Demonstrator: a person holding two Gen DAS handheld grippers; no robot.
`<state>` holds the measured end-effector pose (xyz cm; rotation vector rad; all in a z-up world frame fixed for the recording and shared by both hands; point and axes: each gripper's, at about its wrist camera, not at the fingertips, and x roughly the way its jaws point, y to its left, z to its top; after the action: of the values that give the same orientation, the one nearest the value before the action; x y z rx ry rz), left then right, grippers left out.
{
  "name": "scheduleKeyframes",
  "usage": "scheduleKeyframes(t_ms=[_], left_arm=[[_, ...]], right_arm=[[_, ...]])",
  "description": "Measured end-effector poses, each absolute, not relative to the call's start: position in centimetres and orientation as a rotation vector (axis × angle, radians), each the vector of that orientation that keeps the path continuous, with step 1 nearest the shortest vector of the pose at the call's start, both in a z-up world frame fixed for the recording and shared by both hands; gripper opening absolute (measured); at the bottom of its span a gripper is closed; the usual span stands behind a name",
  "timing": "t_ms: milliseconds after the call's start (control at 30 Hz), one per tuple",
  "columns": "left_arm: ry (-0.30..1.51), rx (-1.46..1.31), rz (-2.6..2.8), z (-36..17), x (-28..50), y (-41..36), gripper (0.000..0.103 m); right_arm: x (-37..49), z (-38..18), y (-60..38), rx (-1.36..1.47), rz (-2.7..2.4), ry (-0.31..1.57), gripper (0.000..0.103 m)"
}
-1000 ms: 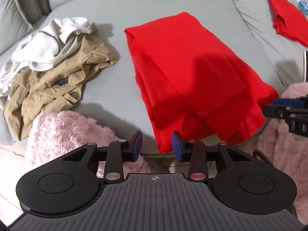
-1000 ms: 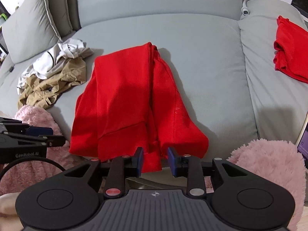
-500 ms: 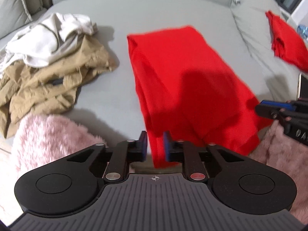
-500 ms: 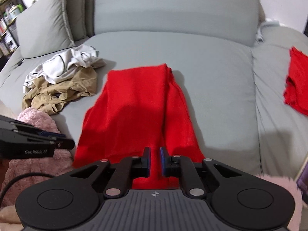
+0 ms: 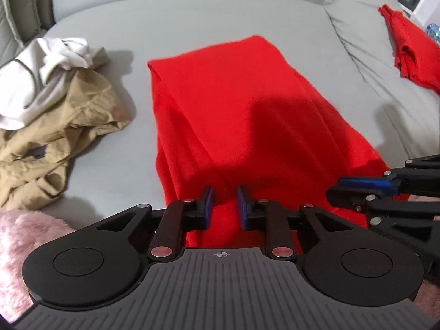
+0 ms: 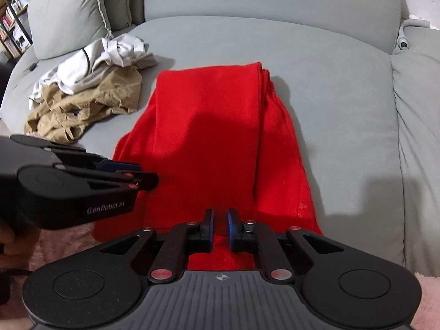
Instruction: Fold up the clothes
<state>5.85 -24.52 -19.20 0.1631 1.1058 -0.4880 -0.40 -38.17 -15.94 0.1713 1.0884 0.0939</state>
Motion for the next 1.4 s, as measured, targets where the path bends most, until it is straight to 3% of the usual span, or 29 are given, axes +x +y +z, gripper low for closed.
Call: scheduleKeyframes(t_ms=[67,167,300,700,933,1133,1233,1267,1300,1367,1400], left_arm=[[1.086,0.083,-0.472,-18.1,5.9,-22.8,0.043],[1.126,-0.031,-0.371,-18.2,7.2,-20.1,0.050],[1.245,-0.144,-0.289,-19.9,9.4,-18.2,0.051],[1.301,-0.291,-0.456,-22.1,11.9,-17.8,0.060],[1.355,-0.451,-0.615,-24.4,13.2,-17.2,0.061],[1.410,-0.508,-0.648,-25.7,14.6,-17.4,0.062],[1.414,-0.475,-0.660,-25.7,15.0,-18.1,0.066],[1.415,-0.462,-0.664,-25.6,15.1,-18.4,0.065],[1.411,-0.428,-0.654,-25.4,14.9,-18.7,0.061],[1.401,-0.360,-0.635,-24.9,14.6,-19.3,0.048],[1.385,-0.295,-0.628,-24.5,14.2,-19.8,0.038]], right_arm=[[-0.6,-14.9,-38.8,0.189,0.123,1.042,0.042],[-0.1,-14.0,-40.7,0.204,0.149,1.007,0.054],[1.6,-14.7,-44.2,0.293,0.144,1.041,0.073],[4.2,-22.0,-51.4,0.753,0.135,1.133,0.081],[4.0,-25.1,-53.9,1.059,0.237,1.091,0.083],[5.5,-25.4,-52.4,1.025,0.335,1.142,0.083],[6.2,-24.9,-50.6,0.923,0.344,1.136,0.073],[6.2,-24.8,-50.2,0.892,0.328,1.136,0.063],[6.3,-24.6,-49.7,0.861,0.312,1.135,0.047],[6.4,-24.2,-48.9,0.801,0.279,1.134,0.027],[6.2,-23.8,-48.4,0.790,0.260,1.133,0.024]])
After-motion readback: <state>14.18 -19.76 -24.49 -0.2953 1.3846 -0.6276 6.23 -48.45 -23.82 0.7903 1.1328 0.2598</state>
